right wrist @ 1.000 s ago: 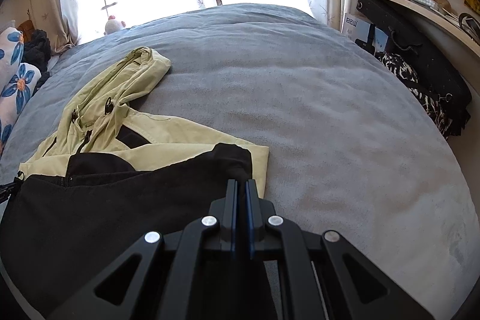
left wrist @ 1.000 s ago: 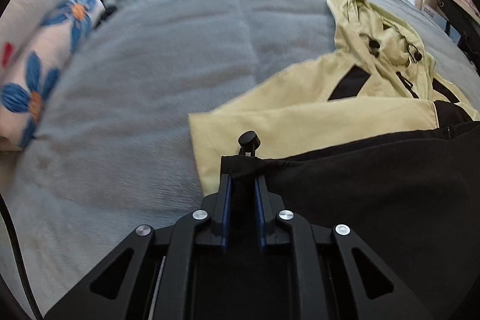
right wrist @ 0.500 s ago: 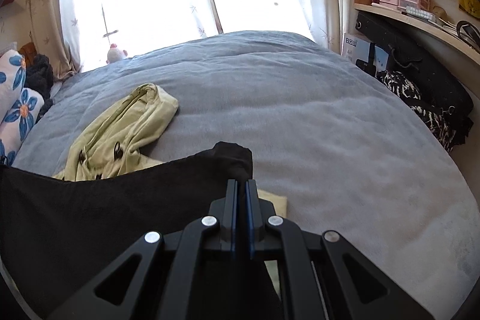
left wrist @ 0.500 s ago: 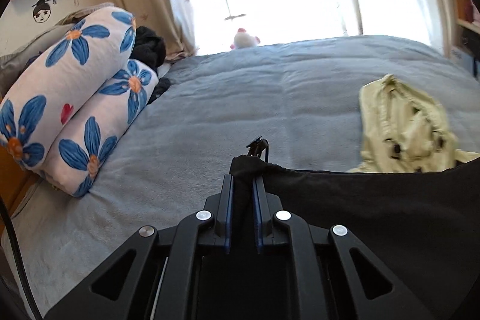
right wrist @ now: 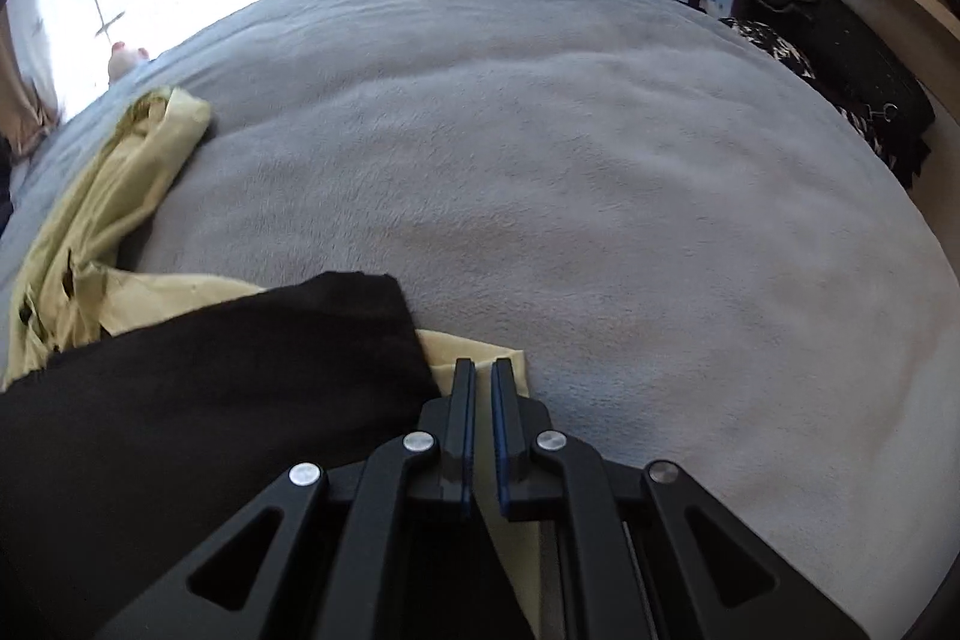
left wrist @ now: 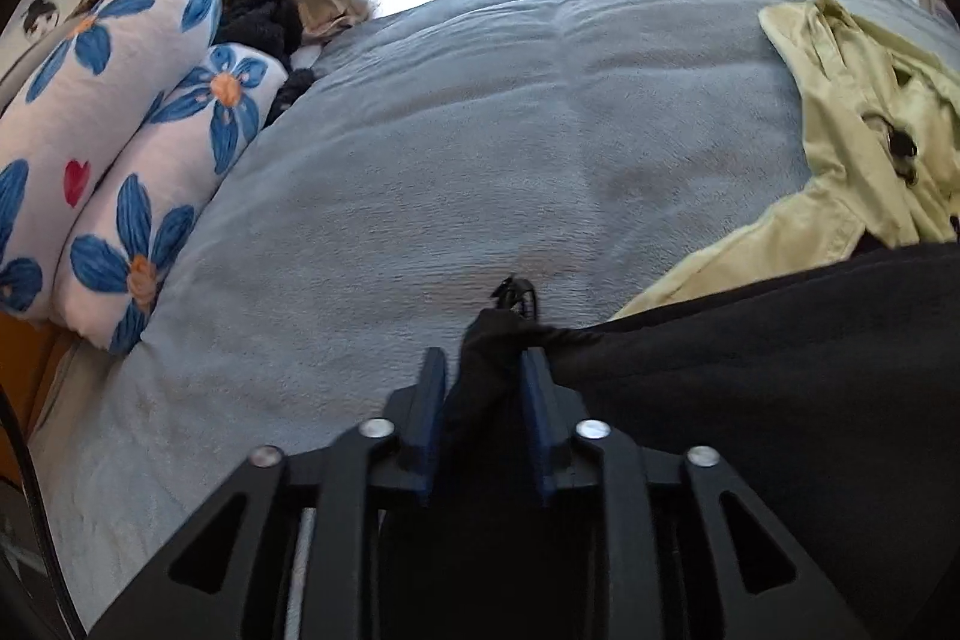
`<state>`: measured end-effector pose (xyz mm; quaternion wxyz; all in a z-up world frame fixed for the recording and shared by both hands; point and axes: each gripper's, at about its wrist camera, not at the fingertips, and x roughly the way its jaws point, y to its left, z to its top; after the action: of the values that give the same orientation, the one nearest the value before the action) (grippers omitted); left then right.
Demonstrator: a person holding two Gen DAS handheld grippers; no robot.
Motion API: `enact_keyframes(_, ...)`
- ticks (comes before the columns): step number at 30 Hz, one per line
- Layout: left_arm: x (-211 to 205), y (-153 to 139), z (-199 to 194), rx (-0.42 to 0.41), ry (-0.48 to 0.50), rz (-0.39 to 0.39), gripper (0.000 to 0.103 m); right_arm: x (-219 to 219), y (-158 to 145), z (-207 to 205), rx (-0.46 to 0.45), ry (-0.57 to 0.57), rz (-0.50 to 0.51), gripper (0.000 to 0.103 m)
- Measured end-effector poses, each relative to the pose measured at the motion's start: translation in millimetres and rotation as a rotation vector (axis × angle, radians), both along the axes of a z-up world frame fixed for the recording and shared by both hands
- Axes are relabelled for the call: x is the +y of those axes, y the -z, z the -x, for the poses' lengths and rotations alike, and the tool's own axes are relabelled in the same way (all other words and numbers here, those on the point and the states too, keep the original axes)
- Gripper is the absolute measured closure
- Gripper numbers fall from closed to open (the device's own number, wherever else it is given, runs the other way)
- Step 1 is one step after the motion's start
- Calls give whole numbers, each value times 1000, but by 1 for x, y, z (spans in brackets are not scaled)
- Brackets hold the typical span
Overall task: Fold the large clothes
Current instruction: 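Lay the folded hem down near the hood and open both grippers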
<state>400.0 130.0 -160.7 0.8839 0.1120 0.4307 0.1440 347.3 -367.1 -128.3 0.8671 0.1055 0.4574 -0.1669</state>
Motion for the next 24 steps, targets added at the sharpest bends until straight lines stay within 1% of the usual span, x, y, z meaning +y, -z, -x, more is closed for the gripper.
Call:
enact_keyframes(1,6,-7,4,-6,-20,25,72,-1,-5,4,-18,4,-9,98)
enact_keyframes(2,13,-15,11,-18,-43,70,72,1,-14,13,-54,-2,-30,98)
enact_keyframes(3,19,-23,19,-29,-59,115,72,4,-19,16,-68,-12,-37,98)
enact_keyframes(4,22,-30,26,-32,-66,141,71,13,-28,23,-88,-38,-42,98)
enact_keyframes(6,21,-42,46,-37,-56,187,71,36,-37,29,-96,-111,-57,97)
enact_keyframes(10,-3,-51,88,-15,6,271,71,100,-46,34,-73,-298,-111,97)
enact_keyframes(11,-13,-50,99,-7,23,304,71,126,-46,36,-71,-367,-129,97)
enact_keyframes(14,-39,-43,119,15,46,392,71,185,-40,41,-52,-507,-186,97)
enact_keyframes(15,-49,-38,122,30,60,405,71,201,-35,40,-39,-542,-205,97)
enact_keyframes(16,-57,-33,122,38,67,396,71,214,-30,39,-23,-569,-209,97)
enact_keyframes(18,-68,-22,123,36,51,349,71,232,-16,34,8,-589,-170,97)
enact_keyframes(19,-68,-19,122,31,53,338,70,234,-12,33,19,-585,-142,97)
enact_keyframes(20,-68,-16,121,24,59,316,67,230,-6,31,29,-571,-102,98)
enact_keyframes(21,-68,-14,120,18,59,286,65,220,-2,29,22,-543,-60,98)
enact_keyframes(22,-65,-13,119,15,54,265,57,207,-1,27,15,-504,-17,98)
enact_keyframes(23,-57,-12,117,14,43,248,46,193,-1,26,12,-462,21,98)
enact_keyframes(24,-48,-11,116,14,26,239,41,170,-1,25,6,-400,54,99)
